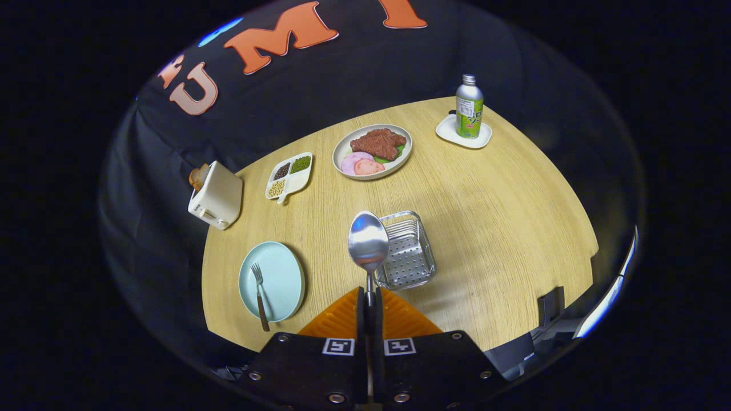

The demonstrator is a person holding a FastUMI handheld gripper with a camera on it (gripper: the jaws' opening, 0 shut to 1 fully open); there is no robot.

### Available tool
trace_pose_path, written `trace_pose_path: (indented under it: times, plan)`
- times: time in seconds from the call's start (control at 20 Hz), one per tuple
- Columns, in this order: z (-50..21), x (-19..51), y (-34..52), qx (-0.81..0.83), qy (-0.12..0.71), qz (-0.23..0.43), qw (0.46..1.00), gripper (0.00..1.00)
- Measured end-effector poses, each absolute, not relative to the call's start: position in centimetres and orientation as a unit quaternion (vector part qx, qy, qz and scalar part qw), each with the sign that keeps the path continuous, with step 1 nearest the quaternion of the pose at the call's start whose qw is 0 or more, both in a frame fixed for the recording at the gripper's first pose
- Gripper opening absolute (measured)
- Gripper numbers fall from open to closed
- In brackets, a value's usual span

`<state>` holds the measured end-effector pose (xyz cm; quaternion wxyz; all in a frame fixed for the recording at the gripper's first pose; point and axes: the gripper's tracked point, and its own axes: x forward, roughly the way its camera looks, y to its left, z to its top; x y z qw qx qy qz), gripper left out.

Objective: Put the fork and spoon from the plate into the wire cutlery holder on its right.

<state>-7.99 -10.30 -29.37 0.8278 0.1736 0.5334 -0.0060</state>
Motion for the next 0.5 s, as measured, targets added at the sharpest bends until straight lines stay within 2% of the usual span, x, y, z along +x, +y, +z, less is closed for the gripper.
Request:
trace_pose_path:
  times: [0.5]
  plan:
    - [-32.5,-7.6,-13.7,0.122,0.574,-0.025,0.809,0.06]
